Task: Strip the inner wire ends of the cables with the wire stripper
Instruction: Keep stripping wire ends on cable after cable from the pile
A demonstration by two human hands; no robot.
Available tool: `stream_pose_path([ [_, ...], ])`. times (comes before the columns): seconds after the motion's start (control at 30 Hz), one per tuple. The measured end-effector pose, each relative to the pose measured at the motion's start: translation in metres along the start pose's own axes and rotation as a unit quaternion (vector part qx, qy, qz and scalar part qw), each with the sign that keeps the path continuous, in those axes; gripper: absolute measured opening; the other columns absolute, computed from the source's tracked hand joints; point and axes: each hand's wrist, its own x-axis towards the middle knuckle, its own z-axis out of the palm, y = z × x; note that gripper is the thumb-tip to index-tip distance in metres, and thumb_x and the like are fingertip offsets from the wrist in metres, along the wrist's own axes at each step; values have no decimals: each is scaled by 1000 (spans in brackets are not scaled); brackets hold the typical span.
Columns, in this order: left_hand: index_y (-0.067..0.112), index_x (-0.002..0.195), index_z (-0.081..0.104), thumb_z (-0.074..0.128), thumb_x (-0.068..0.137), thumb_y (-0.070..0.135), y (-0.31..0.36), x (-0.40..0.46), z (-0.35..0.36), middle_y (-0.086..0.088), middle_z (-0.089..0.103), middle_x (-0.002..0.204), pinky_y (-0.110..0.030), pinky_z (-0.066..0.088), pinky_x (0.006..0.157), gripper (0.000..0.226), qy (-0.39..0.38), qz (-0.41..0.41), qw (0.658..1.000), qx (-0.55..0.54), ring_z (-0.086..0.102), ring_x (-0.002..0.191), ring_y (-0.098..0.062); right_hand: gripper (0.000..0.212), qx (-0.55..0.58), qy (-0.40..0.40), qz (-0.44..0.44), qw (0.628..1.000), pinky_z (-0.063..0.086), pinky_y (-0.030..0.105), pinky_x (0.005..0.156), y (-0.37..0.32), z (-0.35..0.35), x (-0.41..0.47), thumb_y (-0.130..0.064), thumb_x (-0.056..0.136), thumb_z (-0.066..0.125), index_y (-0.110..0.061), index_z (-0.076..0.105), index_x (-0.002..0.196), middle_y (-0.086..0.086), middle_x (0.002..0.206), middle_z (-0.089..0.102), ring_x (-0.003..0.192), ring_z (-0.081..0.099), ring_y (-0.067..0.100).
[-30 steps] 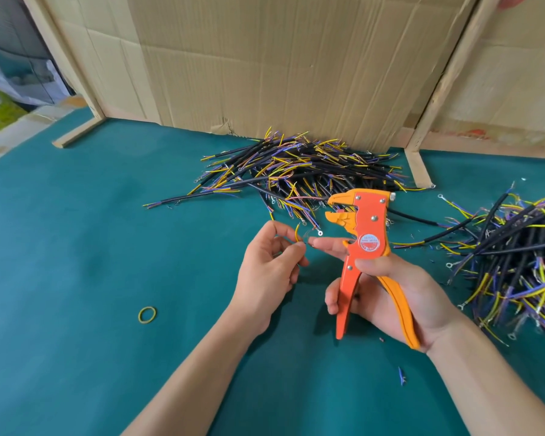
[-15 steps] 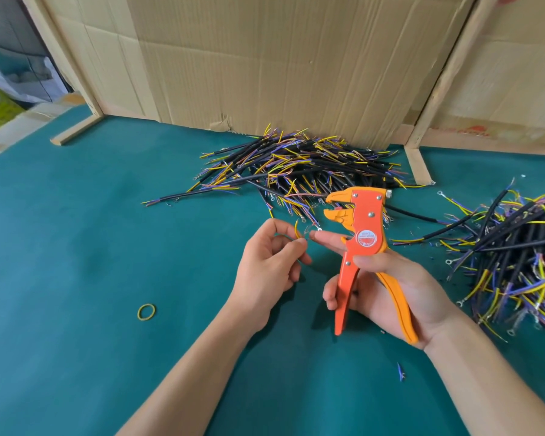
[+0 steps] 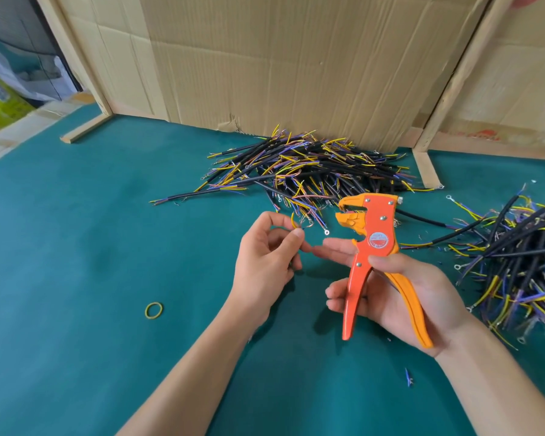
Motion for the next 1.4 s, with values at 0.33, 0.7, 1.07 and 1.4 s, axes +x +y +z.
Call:
stream_pose_path([
  [0.33,19,93,59,63,98,12,-4,2,-2,-1,74,77,-21,43,58,9,31,84,991,101,54,61,-13,52,29,18,84,996,57,57,87,5,14,-1,-15,84,70,4,59,132,40,126,60,109,64,56],
  [0.7,21,89,70,67,95,15,-3,1,-2,4,74,73,-29,51,70,9,65,66,987,133,62,65,-8,56,-35,29,47,998,57,52,73,8,18,-1,-11,74,82,5,58,122,38,106,64,78,65,42],
  [1.07,17,83,69,67,93,11,-1,-1,3,1,72,71,-15,50,66,11,86,78,977,181,65,66,-12,32,-39,25,58,997,56,51,66,8,24,1,-13,83,72,3,65,110,27,85,58,70,59,39],
  [1.4,12,88,69,66,94,9,0,-4,4,0,73,72,-11,45,65,8,72,92,977,180,65,64,0,29,-37,46,46,997,51,42,53,10,26,3,-30,83,75,-6,63,94,19,69,52,54,52,31],
])
